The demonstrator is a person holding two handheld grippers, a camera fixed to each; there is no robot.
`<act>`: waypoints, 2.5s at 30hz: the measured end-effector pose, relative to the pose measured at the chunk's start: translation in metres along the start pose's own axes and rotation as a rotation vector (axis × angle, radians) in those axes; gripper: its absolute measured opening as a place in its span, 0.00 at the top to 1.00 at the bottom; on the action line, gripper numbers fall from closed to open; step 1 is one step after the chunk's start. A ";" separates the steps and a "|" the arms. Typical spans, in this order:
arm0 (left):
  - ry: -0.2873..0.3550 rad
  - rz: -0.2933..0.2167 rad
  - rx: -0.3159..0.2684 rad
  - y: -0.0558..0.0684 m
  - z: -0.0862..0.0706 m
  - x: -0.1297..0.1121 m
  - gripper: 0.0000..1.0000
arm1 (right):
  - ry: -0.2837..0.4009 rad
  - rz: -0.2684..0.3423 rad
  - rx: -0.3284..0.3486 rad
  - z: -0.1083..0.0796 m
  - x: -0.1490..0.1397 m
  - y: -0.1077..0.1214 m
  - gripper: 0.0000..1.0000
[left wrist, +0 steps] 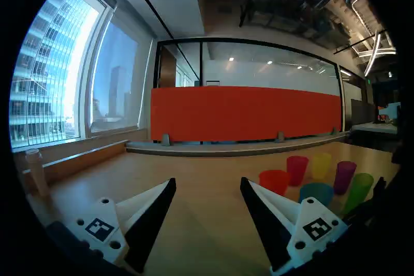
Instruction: Pour water
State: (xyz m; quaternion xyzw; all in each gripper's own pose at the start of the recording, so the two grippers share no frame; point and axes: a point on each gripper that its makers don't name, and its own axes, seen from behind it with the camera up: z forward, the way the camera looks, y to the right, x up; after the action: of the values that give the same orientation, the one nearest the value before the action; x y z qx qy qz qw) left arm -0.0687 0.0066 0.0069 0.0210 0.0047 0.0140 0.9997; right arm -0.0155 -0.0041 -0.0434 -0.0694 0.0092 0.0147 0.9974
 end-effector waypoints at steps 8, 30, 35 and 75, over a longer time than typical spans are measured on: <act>-0.001 0.004 0.000 0.000 -0.001 0.001 0.08 | 0.012 0.002 -0.002 -0.004 0.000 0.005 0.00; -0.001 0.004 0.000 0.000 0.000 0.001 0.08 | 0.120 -0.050 0.047 0.000 -0.012 0.002 0.01; -0.001 0.004 0.001 0.000 -0.001 0.000 0.08 | 0.126 -0.039 0.063 0.006 -0.023 -0.004 0.00; -0.001 0.004 0.000 0.001 -0.001 0.001 0.08 | 0.041 0.022 0.088 0.031 -0.085 -0.010 0.01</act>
State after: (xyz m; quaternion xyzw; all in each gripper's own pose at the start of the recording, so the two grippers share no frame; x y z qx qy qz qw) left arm -0.0682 0.0074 0.0059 0.0212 0.0041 0.0160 0.9996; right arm -0.0994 -0.0118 -0.0093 -0.0258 0.0309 0.0237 0.9989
